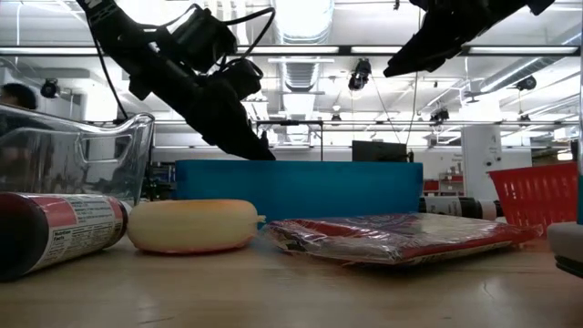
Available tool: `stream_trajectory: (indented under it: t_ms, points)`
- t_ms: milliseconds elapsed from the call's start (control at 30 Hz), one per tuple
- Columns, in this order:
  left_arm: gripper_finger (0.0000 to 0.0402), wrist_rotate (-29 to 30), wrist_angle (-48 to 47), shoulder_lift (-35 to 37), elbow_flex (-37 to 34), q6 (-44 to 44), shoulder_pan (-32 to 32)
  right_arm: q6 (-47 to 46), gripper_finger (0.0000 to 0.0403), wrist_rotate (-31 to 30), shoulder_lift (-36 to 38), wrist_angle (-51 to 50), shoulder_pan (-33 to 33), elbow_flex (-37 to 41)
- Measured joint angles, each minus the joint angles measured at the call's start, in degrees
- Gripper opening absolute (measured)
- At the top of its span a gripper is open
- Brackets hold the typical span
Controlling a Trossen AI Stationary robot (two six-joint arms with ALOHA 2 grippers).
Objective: Pick & Place Food Item
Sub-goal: Put the top left black food coloring bottle into the blue bin
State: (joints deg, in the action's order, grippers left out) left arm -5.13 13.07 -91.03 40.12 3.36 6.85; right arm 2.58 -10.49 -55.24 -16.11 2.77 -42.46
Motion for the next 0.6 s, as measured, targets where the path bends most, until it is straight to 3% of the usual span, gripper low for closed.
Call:
stream_trajectory:
  t_ms: [233,600]
  points:
    - [0.0185,-1.2,-0.1,0.0,-0.1,0.0,0.0,-0.1,0.0251,0.1,0.0,1.8,0.0,1.0]
    - [0.0196,-3.5,3.2,0.2,-0.1,-0.2,-0.1,-0.3,0.0251,0.2,0.0,1.9,0.0,1.1]
